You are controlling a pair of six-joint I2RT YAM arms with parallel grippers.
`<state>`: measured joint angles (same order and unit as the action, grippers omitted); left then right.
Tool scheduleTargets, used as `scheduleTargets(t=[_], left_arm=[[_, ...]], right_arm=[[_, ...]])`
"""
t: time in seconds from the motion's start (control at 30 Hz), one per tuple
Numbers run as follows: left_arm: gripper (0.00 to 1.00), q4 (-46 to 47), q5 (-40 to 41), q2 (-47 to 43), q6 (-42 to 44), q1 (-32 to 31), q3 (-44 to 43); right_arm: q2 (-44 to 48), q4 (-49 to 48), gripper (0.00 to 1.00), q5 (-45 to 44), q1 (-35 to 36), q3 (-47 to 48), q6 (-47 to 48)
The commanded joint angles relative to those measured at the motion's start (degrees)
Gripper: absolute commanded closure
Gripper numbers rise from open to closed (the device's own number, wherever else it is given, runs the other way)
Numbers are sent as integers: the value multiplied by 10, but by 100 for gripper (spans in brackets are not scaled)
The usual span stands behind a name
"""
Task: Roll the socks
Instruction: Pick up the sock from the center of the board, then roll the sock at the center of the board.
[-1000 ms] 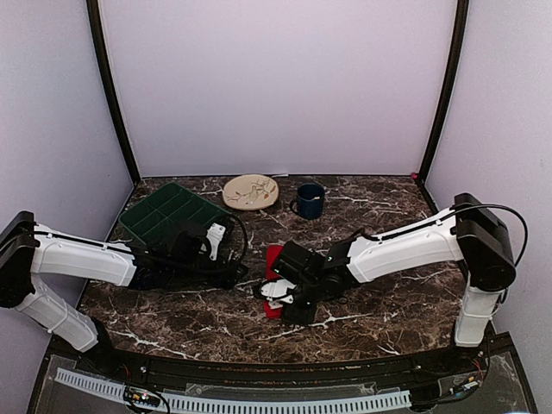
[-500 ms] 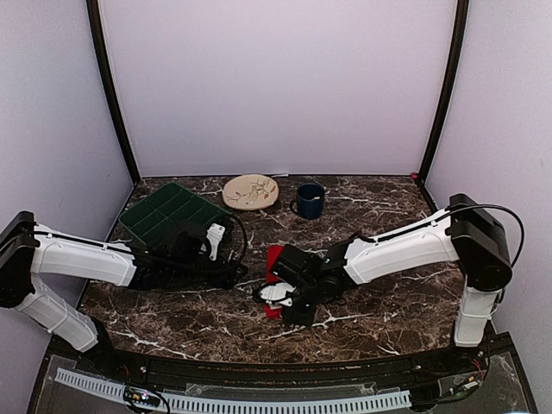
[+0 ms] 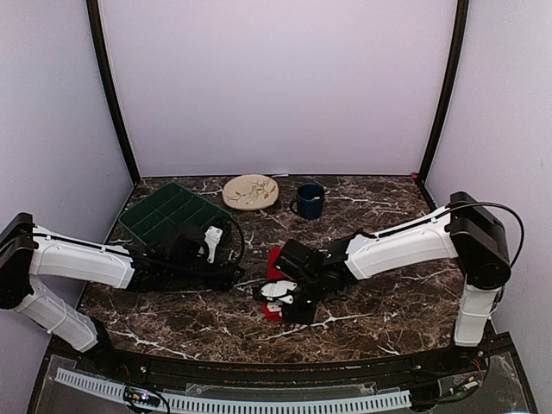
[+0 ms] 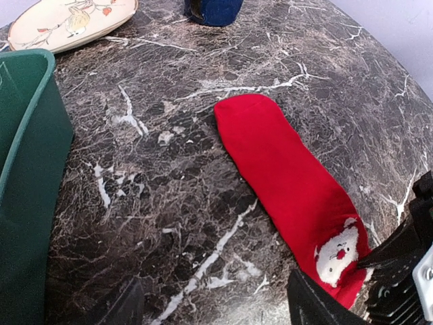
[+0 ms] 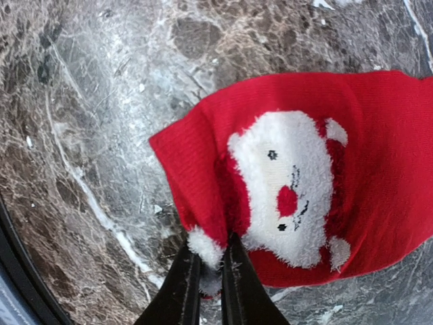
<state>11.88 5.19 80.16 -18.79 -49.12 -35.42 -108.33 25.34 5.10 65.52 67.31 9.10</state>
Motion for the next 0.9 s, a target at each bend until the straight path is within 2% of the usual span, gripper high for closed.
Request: scheduleTargets(t=[0.0, 0.27, 0.6, 0.87], left_arm=[[25, -3, -2, -22, -3, 2, 15], [23, -7, -69, -26, 40, -5, 12], [16, -55, -92, -14, 94, -64, -13], [19, -64, -98, 14, 161, -106, -31]], right_arm=[[9, 12, 89, 73, -27, 20, -20], [-17, 51, 92, 161, -71, 61, -18], [-60, 107, 92, 254, -102, 111, -10], [-88, 142, 94, 315, -114, 141, -6]])
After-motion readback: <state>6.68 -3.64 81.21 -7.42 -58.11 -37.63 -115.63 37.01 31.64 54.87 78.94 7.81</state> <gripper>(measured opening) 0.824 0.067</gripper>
